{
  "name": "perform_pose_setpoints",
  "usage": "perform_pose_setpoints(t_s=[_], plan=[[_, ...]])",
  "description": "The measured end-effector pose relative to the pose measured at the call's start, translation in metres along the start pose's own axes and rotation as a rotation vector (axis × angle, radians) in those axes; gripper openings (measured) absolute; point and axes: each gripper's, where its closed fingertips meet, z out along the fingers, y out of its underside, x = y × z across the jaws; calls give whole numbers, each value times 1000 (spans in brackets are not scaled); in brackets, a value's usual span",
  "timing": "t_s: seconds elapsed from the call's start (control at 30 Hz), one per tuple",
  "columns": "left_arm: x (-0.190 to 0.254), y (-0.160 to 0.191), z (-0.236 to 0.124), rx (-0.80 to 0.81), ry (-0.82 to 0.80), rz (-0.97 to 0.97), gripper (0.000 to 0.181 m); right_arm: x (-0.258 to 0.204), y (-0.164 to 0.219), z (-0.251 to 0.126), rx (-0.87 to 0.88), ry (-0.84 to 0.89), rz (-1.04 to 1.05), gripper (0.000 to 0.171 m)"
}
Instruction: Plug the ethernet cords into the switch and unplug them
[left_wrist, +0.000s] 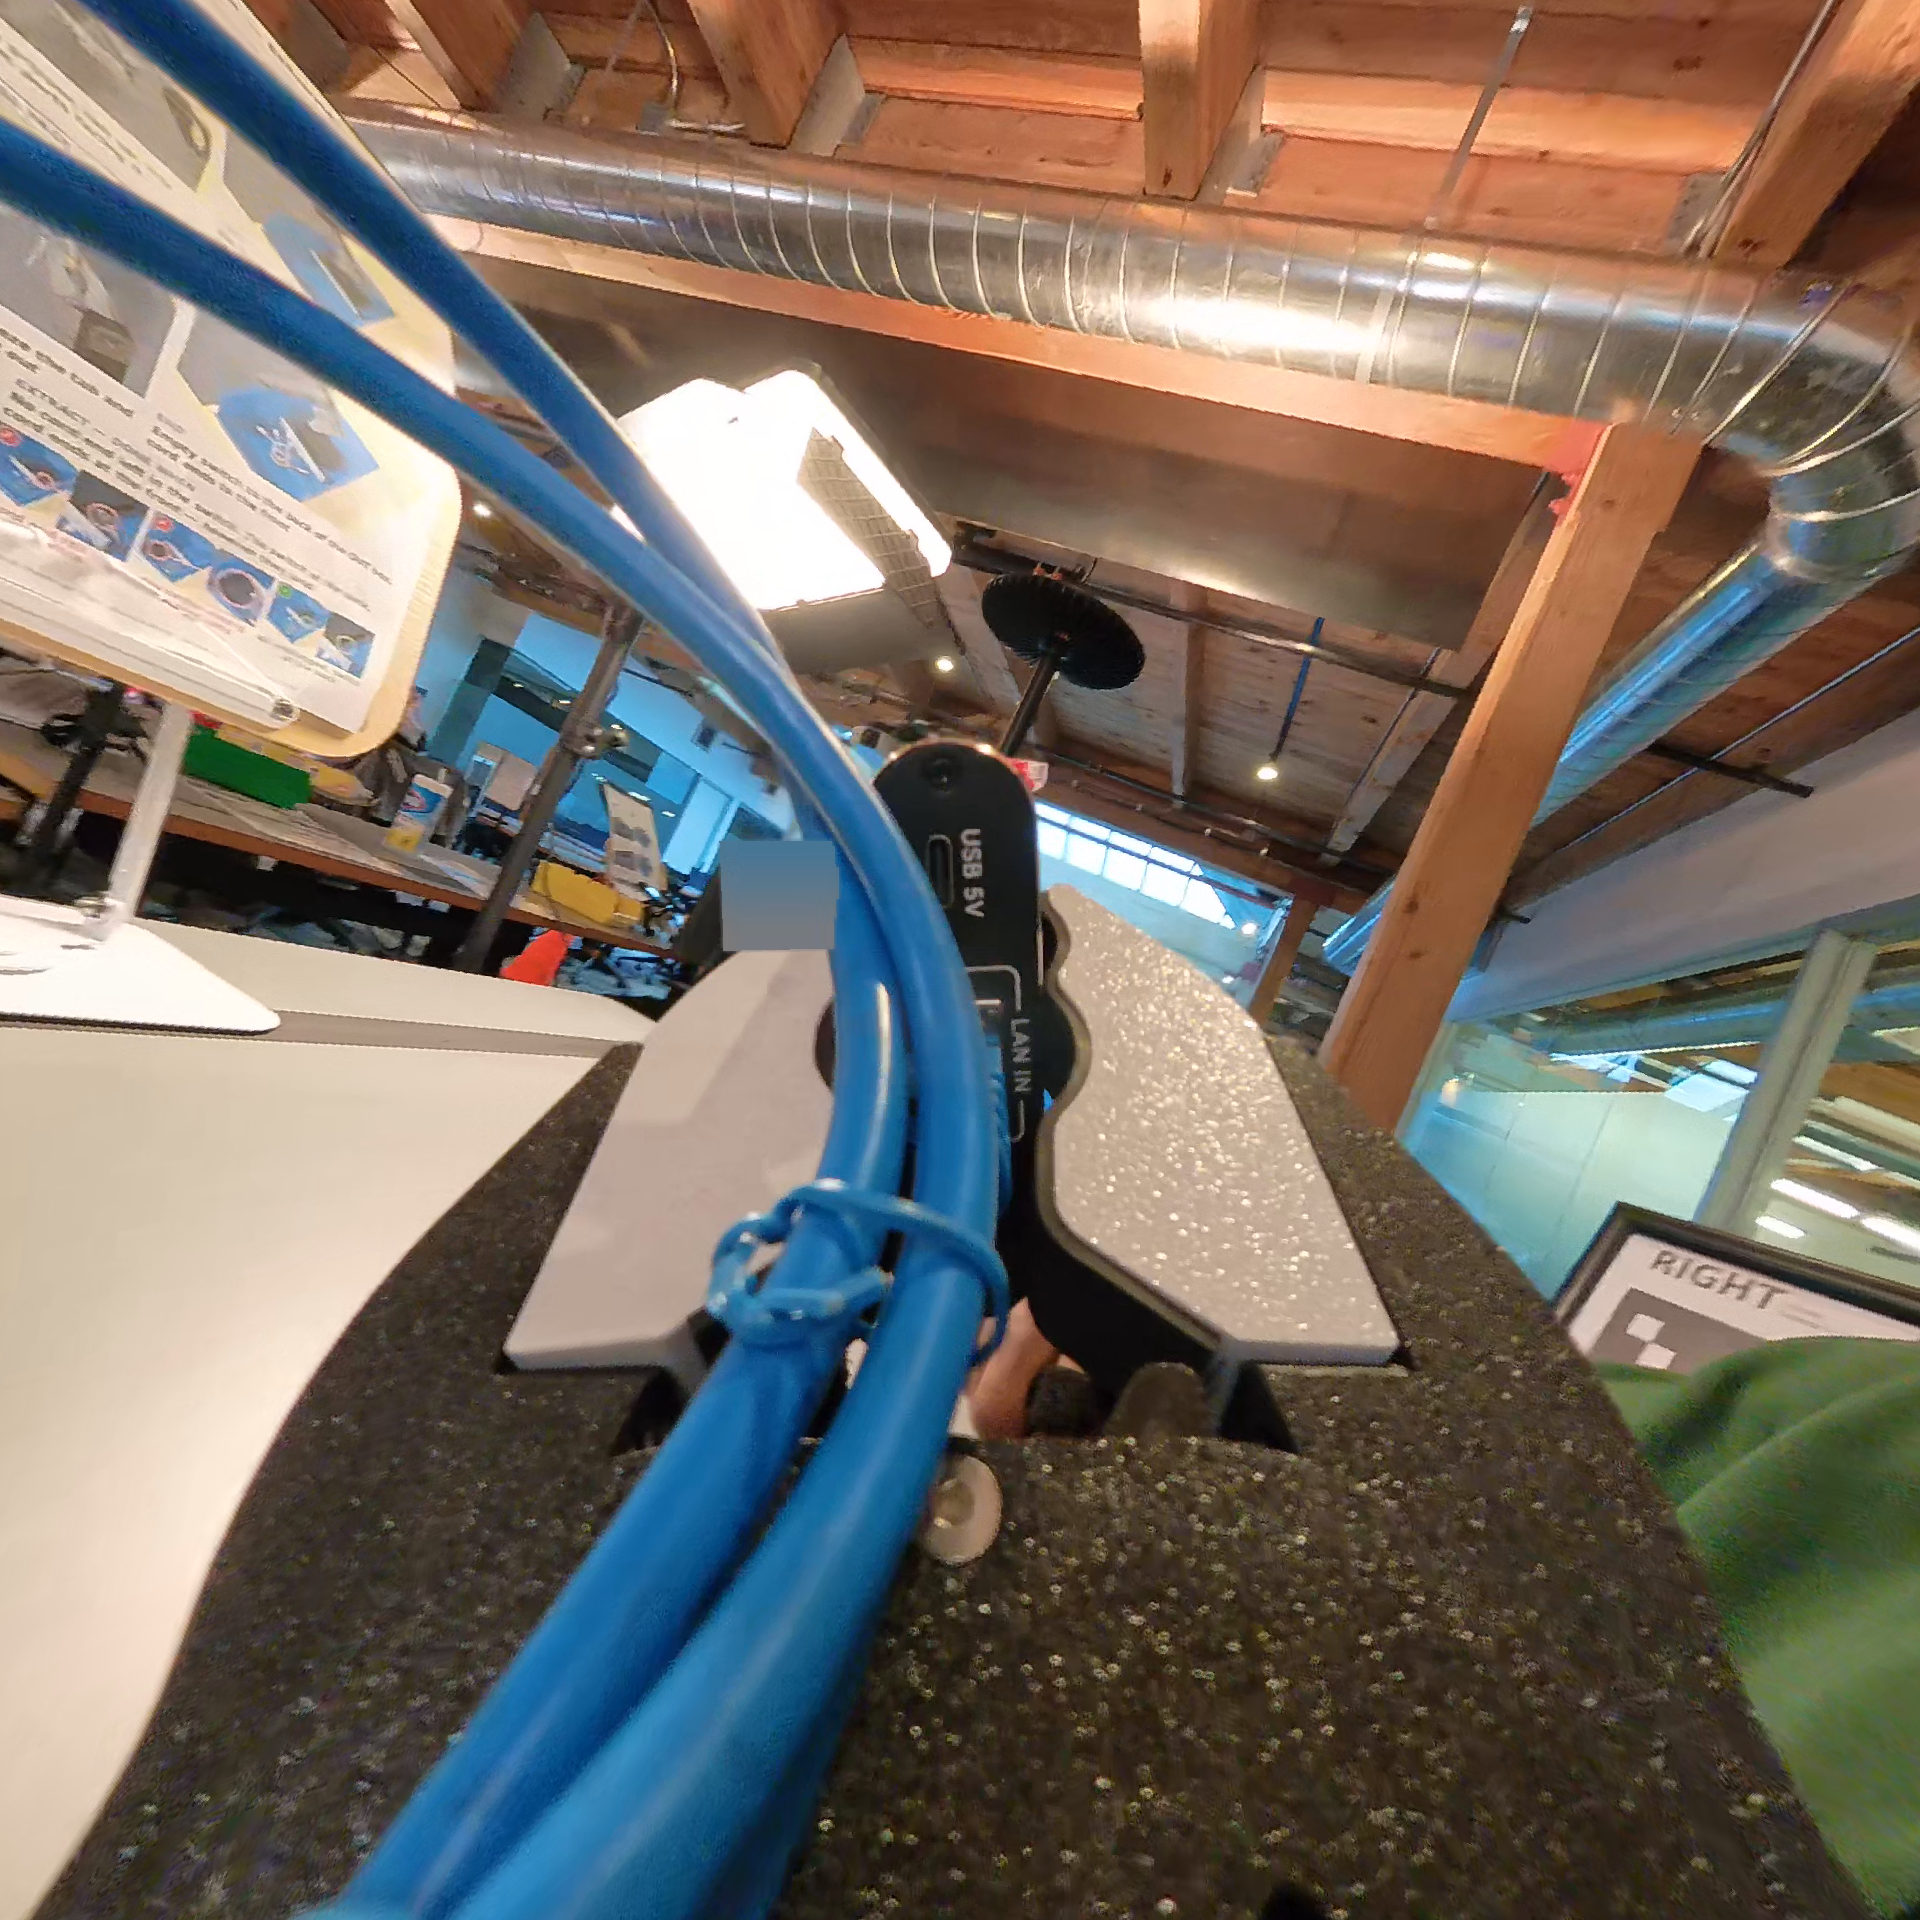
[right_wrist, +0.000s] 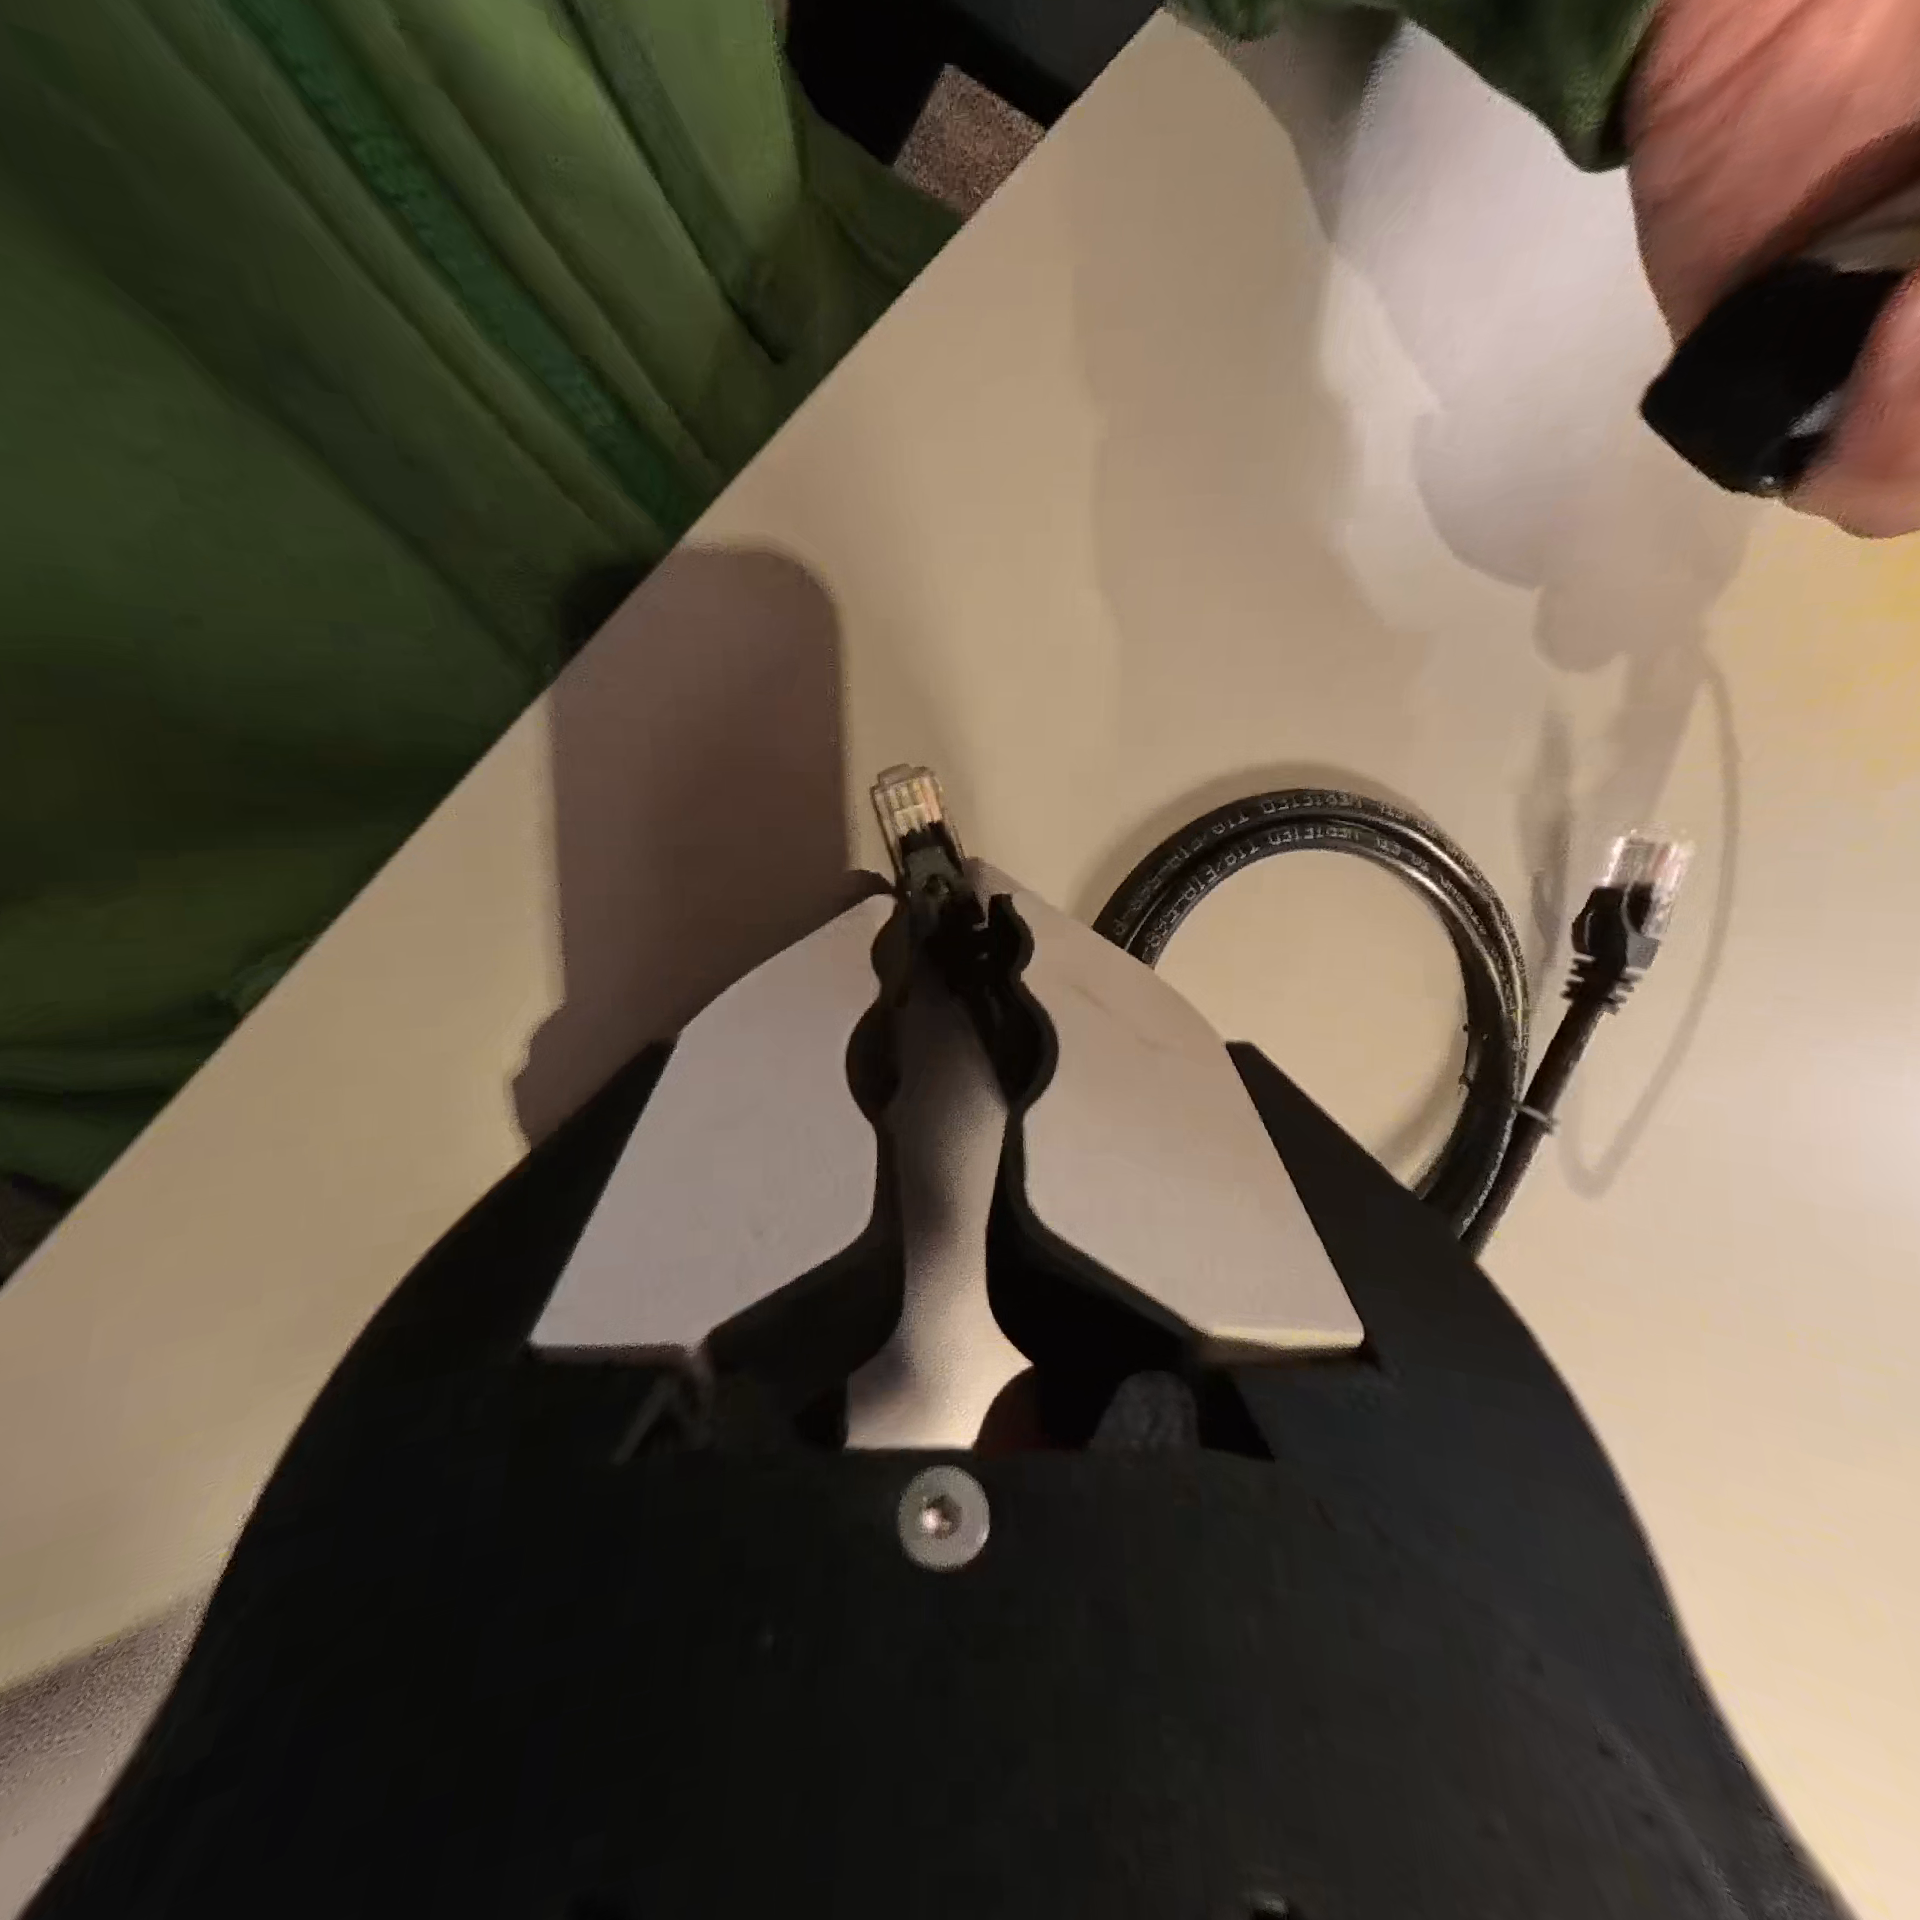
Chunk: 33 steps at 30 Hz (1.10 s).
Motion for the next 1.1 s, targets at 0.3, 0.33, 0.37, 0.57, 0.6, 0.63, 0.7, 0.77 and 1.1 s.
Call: perform_pose_setpoints(t_s=[0.3,0.33,0.37,0.57,0.6,0.63,0.7,0.77,1.1], plan=[[24,-13,-4,88,191,-93,28,57,-5,-12,104,350,233,12],[28,-13,-4,85,212,-74,28,64,-9,-17,134,386,264,13],[34,-13,-4,80,234,-49,27,70,-14,-23,165,419,298,12],[65,-4,-9,-21,358,204,28,82,-49,-50,407,421,478,12],[69,0,-12,-43,380,272,28,83,-51,-53,438,411,510,12],[71,3,-14,-58,394,330,28,84,-53,-56,470,400,539,12],[78,10,-17,-82,436,438,28,86,-54,-58,514,368,600,12],[83,21,-19,-122,485,533,29,86,-54,-58,539,347,639,12],[79,63,-21,-287,596,680,29,85,-62,-65,616,260,784,12]])
